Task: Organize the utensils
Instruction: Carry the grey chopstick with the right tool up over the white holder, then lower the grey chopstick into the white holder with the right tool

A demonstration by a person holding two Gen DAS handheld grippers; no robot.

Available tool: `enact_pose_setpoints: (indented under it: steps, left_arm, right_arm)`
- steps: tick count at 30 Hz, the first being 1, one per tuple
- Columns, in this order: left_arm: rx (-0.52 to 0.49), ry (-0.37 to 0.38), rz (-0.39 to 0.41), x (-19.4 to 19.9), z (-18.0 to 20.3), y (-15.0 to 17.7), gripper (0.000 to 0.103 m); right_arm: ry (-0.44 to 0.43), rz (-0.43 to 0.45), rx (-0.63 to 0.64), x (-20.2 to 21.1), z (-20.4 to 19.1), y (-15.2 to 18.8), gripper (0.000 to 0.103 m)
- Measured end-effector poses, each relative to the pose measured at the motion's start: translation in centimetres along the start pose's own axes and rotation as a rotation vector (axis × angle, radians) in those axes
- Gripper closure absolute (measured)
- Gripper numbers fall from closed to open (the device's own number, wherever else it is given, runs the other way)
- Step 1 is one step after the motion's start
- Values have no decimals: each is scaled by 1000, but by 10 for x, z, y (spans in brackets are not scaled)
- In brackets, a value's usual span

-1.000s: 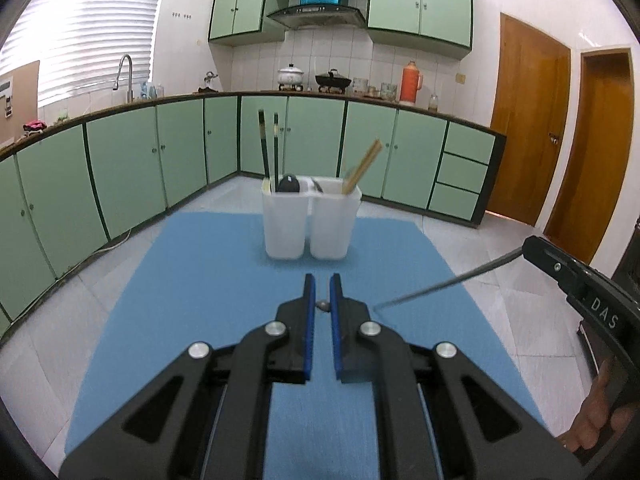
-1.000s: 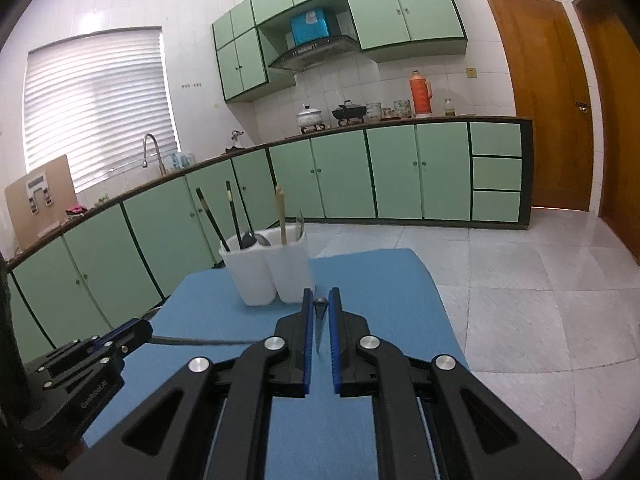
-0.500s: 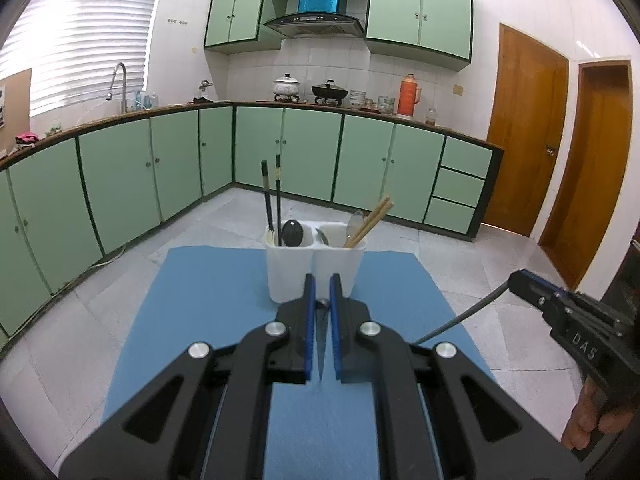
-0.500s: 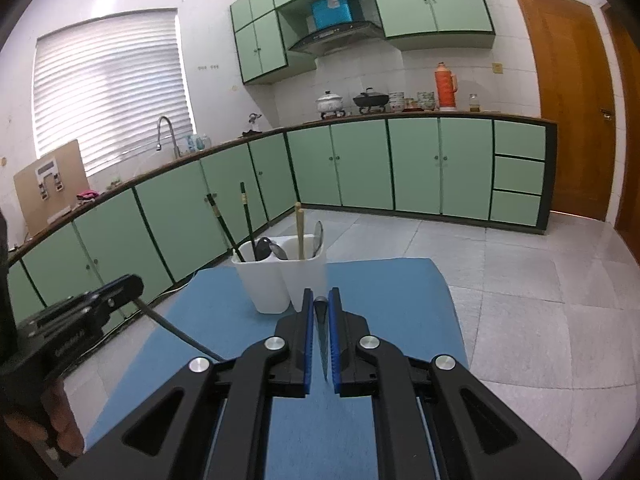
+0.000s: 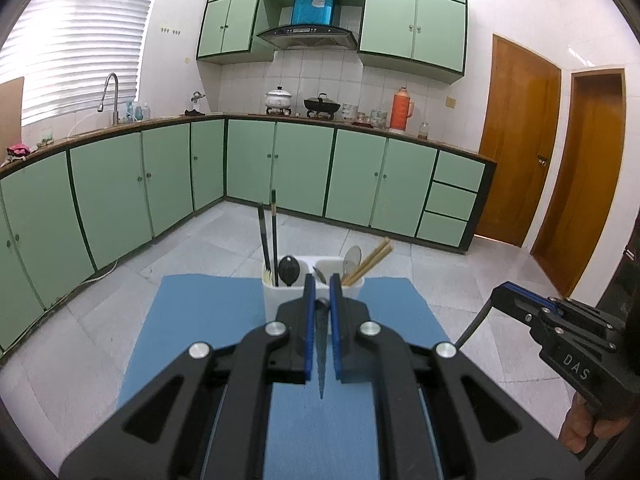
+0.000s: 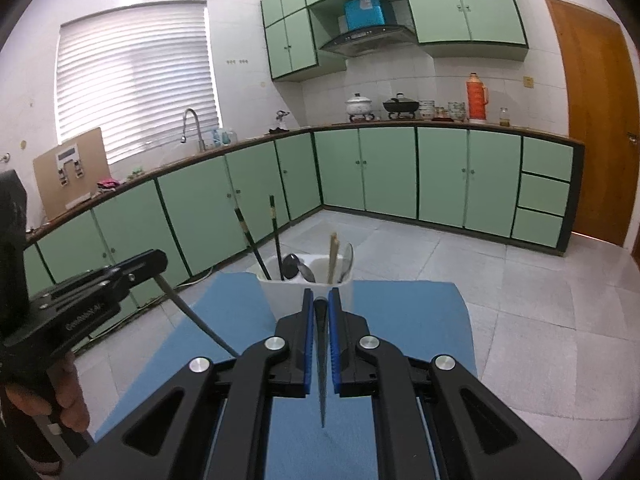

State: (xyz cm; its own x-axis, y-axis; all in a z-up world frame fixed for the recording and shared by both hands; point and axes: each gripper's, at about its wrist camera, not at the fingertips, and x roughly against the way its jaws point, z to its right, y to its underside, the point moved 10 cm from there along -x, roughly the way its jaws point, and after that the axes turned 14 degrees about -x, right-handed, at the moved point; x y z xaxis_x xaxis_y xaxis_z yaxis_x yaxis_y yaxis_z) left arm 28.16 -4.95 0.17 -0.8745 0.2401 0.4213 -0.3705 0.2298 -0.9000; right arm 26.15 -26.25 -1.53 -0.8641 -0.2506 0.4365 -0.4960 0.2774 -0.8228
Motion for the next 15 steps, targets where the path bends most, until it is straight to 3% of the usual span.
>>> enact_pose_setpoints:
  steps: [6, 15]
  left_arm:
    - [10, -5, 31, -6, -10, -22, 97]
    - [12, -31, 116, -18, -24, -78, 97]
  right_arm:
    - [-32, 19, 39, -3, -17, -24, 96]
    - [-83, 100, 71, -12, -49, -94, 96]
